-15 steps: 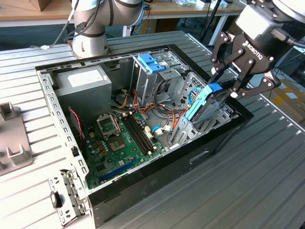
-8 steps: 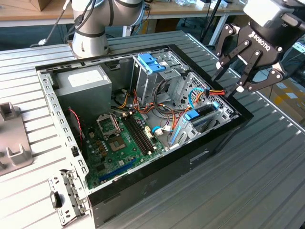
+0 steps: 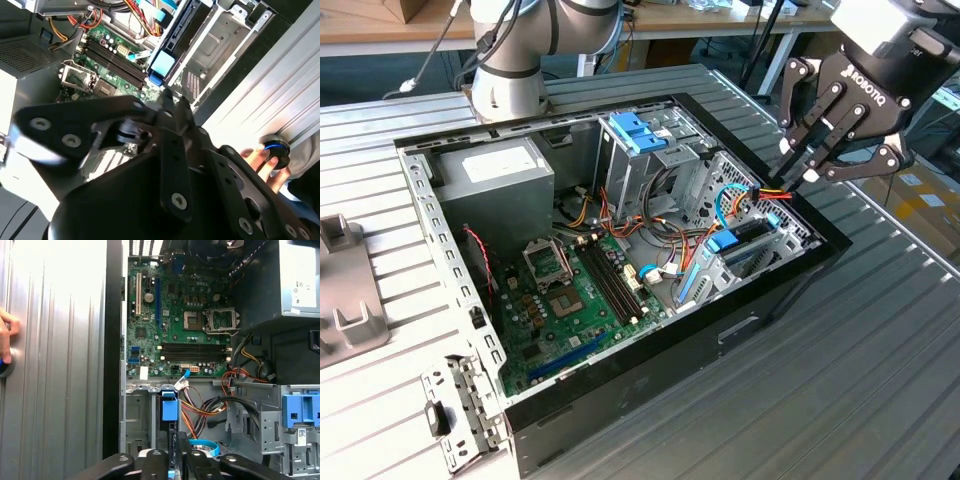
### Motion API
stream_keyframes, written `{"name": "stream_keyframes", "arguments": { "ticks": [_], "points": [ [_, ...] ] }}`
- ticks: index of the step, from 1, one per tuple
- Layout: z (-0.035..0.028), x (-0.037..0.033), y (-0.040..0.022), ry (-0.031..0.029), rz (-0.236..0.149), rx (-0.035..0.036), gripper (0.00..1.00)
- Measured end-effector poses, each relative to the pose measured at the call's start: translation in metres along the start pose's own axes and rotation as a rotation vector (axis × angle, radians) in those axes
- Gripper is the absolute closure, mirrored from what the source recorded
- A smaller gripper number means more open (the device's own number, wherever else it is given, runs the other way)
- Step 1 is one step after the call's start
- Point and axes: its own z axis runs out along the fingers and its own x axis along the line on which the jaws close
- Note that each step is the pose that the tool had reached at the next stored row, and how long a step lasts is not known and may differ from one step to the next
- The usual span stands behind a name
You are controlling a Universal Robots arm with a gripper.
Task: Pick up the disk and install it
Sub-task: 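Pick up the disk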
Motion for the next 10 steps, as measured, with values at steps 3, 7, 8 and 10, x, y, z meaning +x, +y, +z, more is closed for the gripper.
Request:
{"name": "stream_keyframes", "arguments": {
  "ticks": [3, 7, 8, 10],
  "points": [
    [0.0036, 0.0006, -0.0019, -0.0035, 0.001, -0.0054, 0.88],
    [0.0088, 0.0014, -0.0053, -0.0045, 0.001, -0.0117, 0.89],
    [0.0101, 0.0016, -0.0067, -0.0047, 0.002, -0.0138, 0.89],
    [0.0144, 0.0023, -0.0140, -0.0048, 0.003, -0.0215, 0.89]
  ]
}}
